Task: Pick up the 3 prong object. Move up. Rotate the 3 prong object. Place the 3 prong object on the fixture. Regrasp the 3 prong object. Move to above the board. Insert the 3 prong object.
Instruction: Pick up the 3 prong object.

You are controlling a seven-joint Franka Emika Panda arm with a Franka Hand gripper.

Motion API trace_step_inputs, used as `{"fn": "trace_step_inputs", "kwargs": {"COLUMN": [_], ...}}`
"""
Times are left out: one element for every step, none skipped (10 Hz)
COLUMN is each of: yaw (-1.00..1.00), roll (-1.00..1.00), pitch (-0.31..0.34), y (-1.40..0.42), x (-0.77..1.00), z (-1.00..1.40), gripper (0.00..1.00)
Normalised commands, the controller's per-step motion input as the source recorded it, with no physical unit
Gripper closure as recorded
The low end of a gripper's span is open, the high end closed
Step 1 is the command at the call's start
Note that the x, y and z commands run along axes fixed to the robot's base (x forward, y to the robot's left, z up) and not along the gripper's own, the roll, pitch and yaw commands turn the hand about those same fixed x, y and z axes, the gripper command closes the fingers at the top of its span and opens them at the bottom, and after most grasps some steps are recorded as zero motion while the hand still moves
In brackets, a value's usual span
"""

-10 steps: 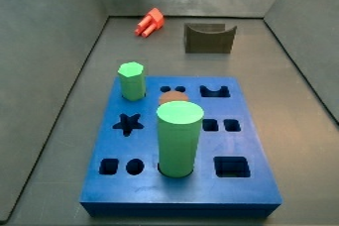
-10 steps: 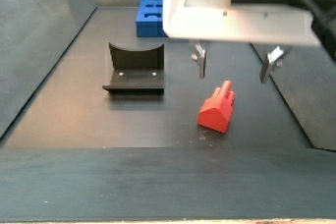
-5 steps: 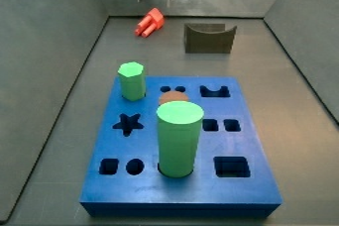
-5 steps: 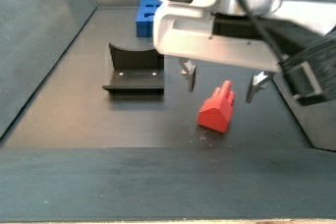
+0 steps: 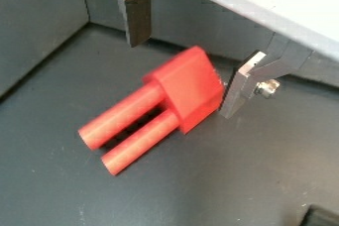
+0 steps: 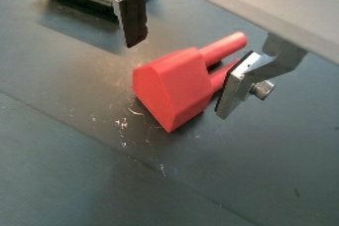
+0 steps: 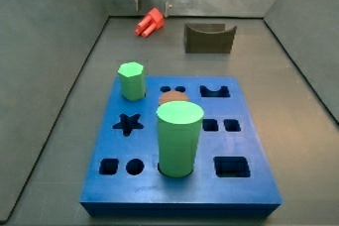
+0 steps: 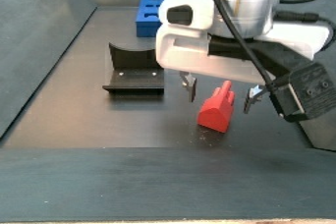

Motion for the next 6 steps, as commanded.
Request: {"fn": "trace_step_inputs", "kwargs": {"yaw": [-0.07,-0.10,-0.14,-0.14,-0.11,-0.10], "roll": [-0.08,-0.07,-0.16,-0.22,-0.22,-0.25], "pitch": [-0.270,-0.264,-0.170,-0.096,-0.070,-0.117], "y": [-0.19,-0.11,0.11,0.40,0.41,0.33], "x": [0.00,0.00,0.00,0.00,0.00,0.00], "z": [-0.73,-0.74,-0.71,-0.68,-0.55,-0.65], "gripper": [0.00,0.00,0.00,0.00,0.00,0.00]}}
